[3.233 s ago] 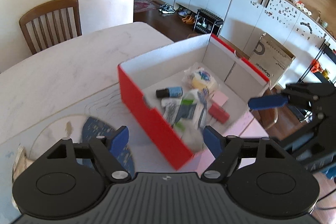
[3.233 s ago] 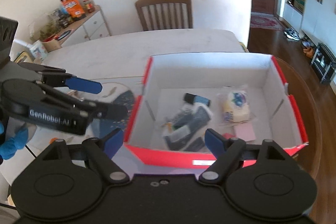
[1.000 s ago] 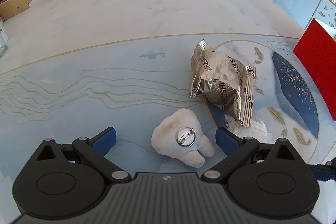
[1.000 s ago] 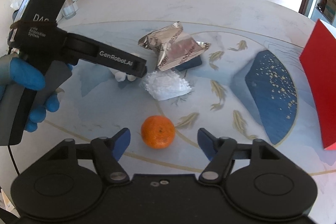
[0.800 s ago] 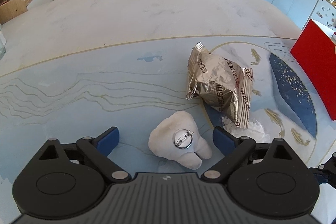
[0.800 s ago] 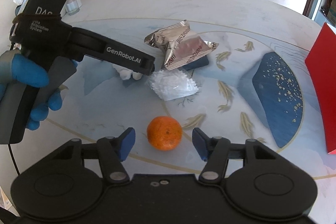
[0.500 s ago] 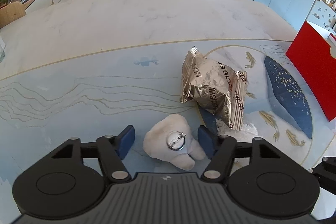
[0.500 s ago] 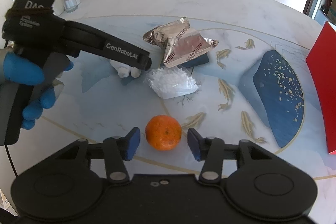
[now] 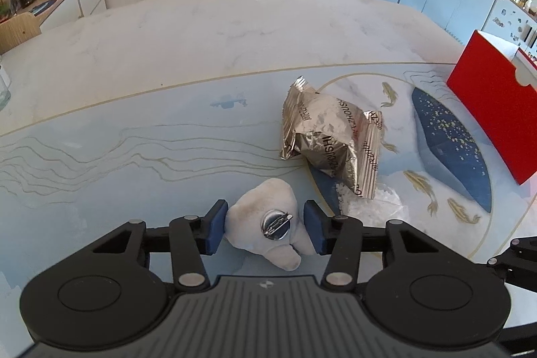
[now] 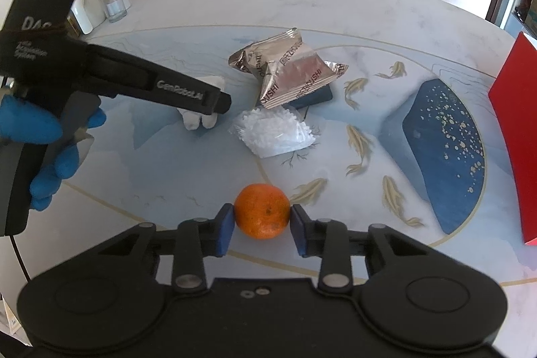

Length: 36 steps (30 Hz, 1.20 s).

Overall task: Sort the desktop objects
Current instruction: 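Grasp the white tooth-shaped plush with the left tool while the right tool grasps the orange, then carry the white plush and the orange with both tools into the red box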

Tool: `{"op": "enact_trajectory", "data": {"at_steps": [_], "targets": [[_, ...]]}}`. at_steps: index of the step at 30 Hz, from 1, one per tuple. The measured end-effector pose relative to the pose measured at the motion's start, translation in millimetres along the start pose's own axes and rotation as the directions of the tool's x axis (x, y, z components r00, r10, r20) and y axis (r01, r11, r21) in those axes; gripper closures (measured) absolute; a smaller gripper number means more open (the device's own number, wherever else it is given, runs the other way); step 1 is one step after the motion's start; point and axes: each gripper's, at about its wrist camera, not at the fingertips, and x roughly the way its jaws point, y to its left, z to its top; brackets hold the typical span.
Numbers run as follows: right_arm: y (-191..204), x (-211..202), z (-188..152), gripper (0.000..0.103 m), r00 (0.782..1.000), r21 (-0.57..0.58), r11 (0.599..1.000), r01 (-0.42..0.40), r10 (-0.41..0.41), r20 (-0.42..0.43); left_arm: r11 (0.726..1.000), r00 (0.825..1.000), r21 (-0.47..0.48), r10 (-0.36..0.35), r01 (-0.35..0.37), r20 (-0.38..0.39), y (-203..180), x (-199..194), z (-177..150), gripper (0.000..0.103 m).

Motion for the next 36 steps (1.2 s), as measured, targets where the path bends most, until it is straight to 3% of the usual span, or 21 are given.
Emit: {"op": "enact_trajectory", "data": {"at_steps": [16,36], "targets": [[-26,-43,-11,0.069,0.999,0.038,0.999,-0.031,0.03,0.043,0.998,0.998,0.012,-0.066,0.066,-0.006,-30,-48,-11,0.055],[-108,-108,-23,0.069,0.996,0.077,0.997,-0.002,-0.005,0.084,0.972,0.978,0.106,-0.209,0.208,-0.003,-148,-76,9,0.055]]}}
